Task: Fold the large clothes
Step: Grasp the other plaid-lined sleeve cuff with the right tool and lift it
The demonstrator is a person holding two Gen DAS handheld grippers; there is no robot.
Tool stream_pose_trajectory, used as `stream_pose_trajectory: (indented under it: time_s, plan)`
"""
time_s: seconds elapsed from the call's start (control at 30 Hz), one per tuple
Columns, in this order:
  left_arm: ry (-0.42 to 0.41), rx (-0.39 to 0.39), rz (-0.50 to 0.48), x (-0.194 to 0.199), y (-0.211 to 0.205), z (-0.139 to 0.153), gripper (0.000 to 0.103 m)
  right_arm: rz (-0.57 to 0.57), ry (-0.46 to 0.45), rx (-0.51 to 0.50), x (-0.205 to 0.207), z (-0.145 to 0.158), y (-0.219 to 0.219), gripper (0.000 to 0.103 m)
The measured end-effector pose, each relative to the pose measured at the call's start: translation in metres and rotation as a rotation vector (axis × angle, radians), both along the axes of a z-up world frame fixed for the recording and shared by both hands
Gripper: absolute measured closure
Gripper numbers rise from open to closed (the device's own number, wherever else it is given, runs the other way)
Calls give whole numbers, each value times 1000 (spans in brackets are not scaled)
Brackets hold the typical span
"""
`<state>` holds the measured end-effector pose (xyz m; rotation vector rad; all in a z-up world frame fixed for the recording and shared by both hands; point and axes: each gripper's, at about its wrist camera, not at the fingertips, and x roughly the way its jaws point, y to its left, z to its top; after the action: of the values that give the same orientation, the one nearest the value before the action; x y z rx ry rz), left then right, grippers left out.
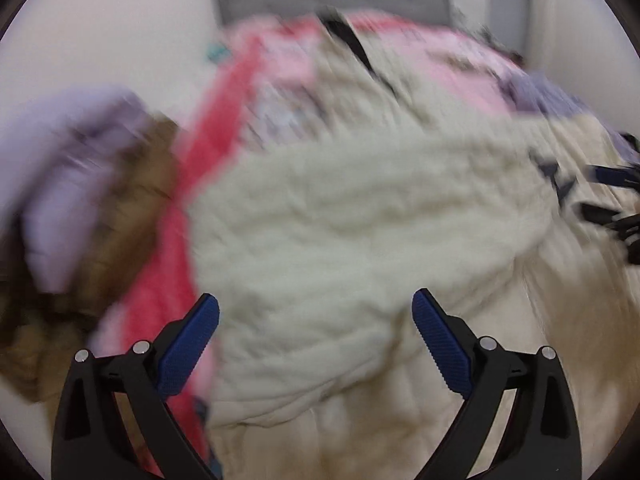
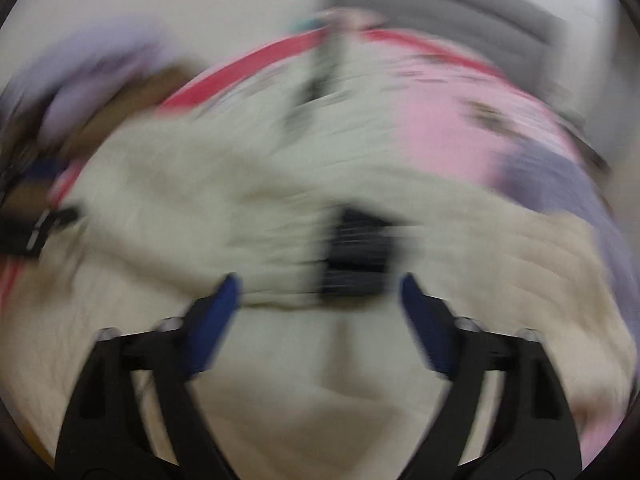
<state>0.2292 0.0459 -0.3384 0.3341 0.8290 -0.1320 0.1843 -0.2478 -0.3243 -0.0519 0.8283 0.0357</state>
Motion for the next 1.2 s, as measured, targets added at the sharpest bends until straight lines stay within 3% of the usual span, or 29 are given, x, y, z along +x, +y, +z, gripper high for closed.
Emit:
stream_pose_trajectory:
  time_s: [0.07, 0.2, 0.37, 0.53, 0.67, 0.8, 0.83, 0.87, 0.97, 1.03, 1.1, 1.2]
  plan:
    - [-121, -16, 28, -14, -25, 20, 7, -185, -42, 80, -18, 15, -48, 8]
    - [-175, -95, -103, -22, -103, 25, 6, -579, -57, 283, -65, 13, -166, 8]
    - [-47, -52, -214, -1, -196, -21, 6, -927, -101, 420, -121, -14, -282, 8]
    - [73, -48, -193, 13, -214, -52, 6, -1179, -129, 634, -159, -63, -373, 8]
    - [128, -12, -172, 15, -205, -71, 6, -1243, -164, 827, -162, -99, -412, 8]
    - [137, -2, -190, 13, -204, -72, 6, -1283, -128, 808, -146, -110, -423, 8]
    - [141, -1, -189, 13, -204, -72, 6, -1288, -127, 798, -142, -109, -421, 14]
    - [146, 0, -185, 13, -205, -73, 6, -1276, -144, 788, -136, -106, -419, 43]
    - [149, 13, -179, 12, -206, -76, 5, -1241, -153, 771, -131, -96, -415, 62]
    - [151, 12, -174, 13, -206, -77, 5, -1216, -191, 784, -128, -85, -412, 73]
    - [156, 4, -171, 14, -206, -76, 5, -1195, -225, 768, -129, -68, -407, 76]
    - [172, 9, -171, 17, -207, -74, 5, -1107, -323, 690, -133, -19, -384, 77]
